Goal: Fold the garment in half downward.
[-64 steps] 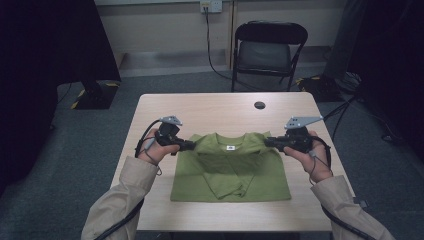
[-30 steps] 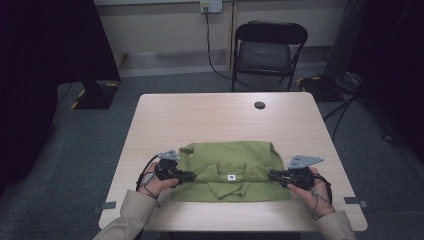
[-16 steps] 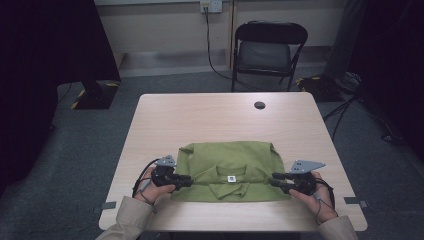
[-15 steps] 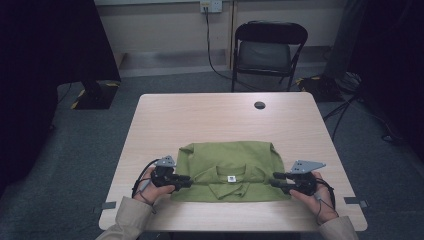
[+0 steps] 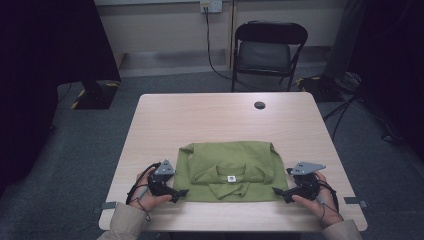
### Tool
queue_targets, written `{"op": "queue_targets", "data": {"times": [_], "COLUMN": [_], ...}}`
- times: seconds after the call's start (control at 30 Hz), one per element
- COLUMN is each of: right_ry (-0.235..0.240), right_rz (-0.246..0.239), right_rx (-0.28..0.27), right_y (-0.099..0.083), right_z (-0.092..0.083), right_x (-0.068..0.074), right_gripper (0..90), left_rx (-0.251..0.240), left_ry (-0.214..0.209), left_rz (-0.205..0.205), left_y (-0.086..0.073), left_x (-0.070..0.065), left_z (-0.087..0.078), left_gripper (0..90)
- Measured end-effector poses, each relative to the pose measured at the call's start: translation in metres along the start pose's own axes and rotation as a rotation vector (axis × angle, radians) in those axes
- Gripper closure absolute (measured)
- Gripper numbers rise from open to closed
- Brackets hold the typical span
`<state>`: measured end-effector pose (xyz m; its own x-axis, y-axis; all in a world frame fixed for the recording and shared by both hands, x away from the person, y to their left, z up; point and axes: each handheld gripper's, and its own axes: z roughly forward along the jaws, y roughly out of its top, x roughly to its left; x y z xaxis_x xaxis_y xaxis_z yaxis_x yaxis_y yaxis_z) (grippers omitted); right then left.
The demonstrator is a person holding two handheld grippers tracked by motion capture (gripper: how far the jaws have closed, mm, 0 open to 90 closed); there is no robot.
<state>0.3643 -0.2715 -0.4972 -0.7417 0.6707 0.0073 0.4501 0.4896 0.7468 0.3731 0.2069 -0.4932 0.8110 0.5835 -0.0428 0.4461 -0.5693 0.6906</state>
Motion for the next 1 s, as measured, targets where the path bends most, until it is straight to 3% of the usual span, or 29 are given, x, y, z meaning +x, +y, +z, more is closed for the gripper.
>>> {"op": "queue_targets", "data": {"times": [0.1, 0.13, 0.27, 0.37, 0.43, 1.0], "right_ry": [-0.002, -0.017, -0.005, -0.009, -0.002, -0.006], "right_rz": [0.005, -0.015, -0.012, -0.006, -0.003, 0.007], "right_rx": [0.016, 0.038, 0.035, 0.043, 0.051, 0.058], "right_y": [-0.001, -0.002, -0.004, -0.006, -0.007, -0.008], "right_z": [0.0, 0.0, -0.003, -0.005, -0.006, -0.006], "right_x": [0.0, -0.001, -0.001, -0.003, -0.003, -0.002], "right_gripper": [2.3, 0.7, 0.5, 0.0, 0.0, 0.0], "left_rx": [0.012, 0.018, 0.009, -0.002, -0.035, -0.038], "left_ry": [0.008, 0.012, 0.005, 0.005, 0.0, 0.024], "left_rz": [0.006, 0.01, 0.007, 0.011, 0.021, -0.005], "left_y": [-0.002, -0.003, -0.008, -0.01, -0.013, -0.015], "left_x": [0.0, 0.0, 0.0, 0.0, 0.001, -0.002], "left_z": [-0.001, -0.002, -0.002, -0.003, -0.003, -0.004], "left_gripper": [4.2, 2.6, 1.0, 0.0, 0.0, 0.0]}}
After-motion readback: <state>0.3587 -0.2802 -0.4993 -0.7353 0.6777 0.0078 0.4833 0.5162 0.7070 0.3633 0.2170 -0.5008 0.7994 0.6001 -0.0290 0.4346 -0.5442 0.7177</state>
